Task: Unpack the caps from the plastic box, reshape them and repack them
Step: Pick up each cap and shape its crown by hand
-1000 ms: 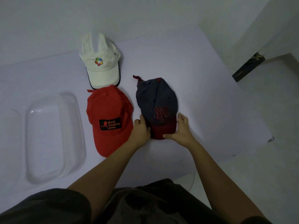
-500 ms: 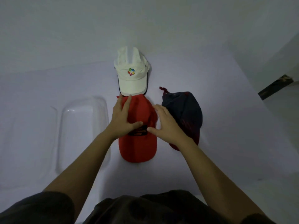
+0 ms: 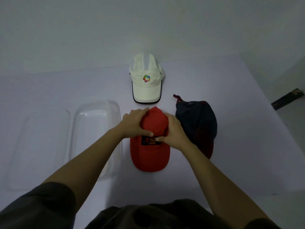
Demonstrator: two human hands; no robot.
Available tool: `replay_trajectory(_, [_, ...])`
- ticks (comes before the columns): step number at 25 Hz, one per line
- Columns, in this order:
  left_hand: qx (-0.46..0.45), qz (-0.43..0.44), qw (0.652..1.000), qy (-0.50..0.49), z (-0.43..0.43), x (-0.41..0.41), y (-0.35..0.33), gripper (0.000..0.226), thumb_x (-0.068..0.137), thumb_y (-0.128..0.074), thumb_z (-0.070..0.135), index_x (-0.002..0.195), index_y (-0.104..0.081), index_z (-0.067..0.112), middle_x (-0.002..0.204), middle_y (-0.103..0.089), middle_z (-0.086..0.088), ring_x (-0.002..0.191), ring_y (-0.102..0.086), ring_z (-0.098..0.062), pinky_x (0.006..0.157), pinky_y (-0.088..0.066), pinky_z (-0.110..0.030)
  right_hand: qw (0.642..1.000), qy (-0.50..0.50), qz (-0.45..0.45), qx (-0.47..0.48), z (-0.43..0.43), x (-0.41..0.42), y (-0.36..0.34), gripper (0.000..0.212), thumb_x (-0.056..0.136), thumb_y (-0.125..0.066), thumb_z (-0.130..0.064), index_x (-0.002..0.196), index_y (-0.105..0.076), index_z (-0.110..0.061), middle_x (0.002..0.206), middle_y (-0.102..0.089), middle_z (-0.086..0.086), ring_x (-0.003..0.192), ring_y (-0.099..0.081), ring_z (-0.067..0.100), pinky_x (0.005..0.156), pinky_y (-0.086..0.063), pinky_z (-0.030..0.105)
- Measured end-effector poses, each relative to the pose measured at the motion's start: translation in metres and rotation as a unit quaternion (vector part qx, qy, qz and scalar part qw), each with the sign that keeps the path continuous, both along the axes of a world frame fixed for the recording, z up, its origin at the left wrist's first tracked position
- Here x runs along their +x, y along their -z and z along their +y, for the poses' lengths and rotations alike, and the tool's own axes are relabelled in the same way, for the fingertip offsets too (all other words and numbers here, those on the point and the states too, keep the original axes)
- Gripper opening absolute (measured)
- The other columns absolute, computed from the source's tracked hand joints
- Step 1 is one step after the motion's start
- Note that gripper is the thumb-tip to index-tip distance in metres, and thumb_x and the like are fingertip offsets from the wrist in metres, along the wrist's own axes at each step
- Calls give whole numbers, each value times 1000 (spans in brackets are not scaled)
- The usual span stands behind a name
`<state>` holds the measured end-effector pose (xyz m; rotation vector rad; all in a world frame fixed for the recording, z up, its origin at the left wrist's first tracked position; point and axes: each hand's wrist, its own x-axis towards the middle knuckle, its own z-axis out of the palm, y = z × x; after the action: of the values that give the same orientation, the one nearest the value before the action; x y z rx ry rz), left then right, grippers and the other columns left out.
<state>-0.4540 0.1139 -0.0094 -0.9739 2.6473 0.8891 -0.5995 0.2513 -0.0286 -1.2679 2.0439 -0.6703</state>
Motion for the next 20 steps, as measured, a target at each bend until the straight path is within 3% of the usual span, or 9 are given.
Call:
replay_trajectory(3, [111, 58, 992, -34, 5, 5, -6, 109, 43, -80, 60, 137, -37, 24, 129, -53, -4, 118, -51, -23, 100, -45, -46, 999, -9, 34, -6, 8, 1, -3, 87, 61, -85, -37, 134, -42, -18, 122, -45, 0, 119, -39, 20, 103, -36, 40])
replay_trajectory(5, [189, 105, 975, -47, 7, 10, -10, 85, 49, -87, 41, 122, -48, 21, 116, -58, -2, 103, -60, -20, 88, -54, -39, 998, -6, 54, -29, 14, 2, -5, 69, 57, -85, -42, 113, -53, -16, 106, -42, -4, 104, -40, 16, 92, -41, 37])
replay_trajectory(7, [228, 121, 965, -48, 9, 16, -15, 61, 55, -87, 30, 108, -56, 24, 106, -62, 2, 95, -63, -15, 81, -54, -32, 998, -12, 41, -45, 19, 3, -3, 65, 54, -86, -42, 103, -56, -13, 106, -44, -4, 101, -41, 15, 91, -42, 34])
replay_trajectory(10, [232, 132, 963, -20, 12, 22, -19, 36, 63, -86, 25, 85, -58, 31, 85, -65, 9, 75, -64, -3, 67, -51, -21, 999, -19, -16, -38, 23, 4, 0, 59, 54, -84, -45, 96, -60, -12, 99, -62, 2, 93, -57, 18, 84, -51, 43])
replay_trajectory(12, [227, 120, 966, -7, 12, 23, -20, 36, 67, -83, 27, 88, -54, 27, 85, -65, 7, 73, -64, -5, 63, -51, -19, 998, -9, -46, -29, 25, 4, 1, 59, 53, -81, -49, 97, -61, -15, 95, -65, 2, 89, -62, 18, 80, -54, 44])
replay_trajectory(17, [331, 74, 940, -35, 2, 20, -17, 37, 77, -76, 26, 108, -57, 22, 102, -67, 0, 91, -68, -18, 76, -56, -28, 993, -14, -118, -21, 19, 7, 1, 56, 67, -84, -24, 114, -55, -17, 107, -65, 1, 96, -64, 15, 84, -55, 33])
replay_trajectory(20, [319, 96, 936, -114, -10, 26, -8, 49, 79, -70, 43, 122, -55, 22, 113, -65, 0, 100, -65, -17, 85, -55, -32, 988, -8, -157, -7, 2, 12, 5, 66, 72, -80, -17, 127, -44, -19, 116, -60, 2, 104, -60, 17, 87, -53, 32])
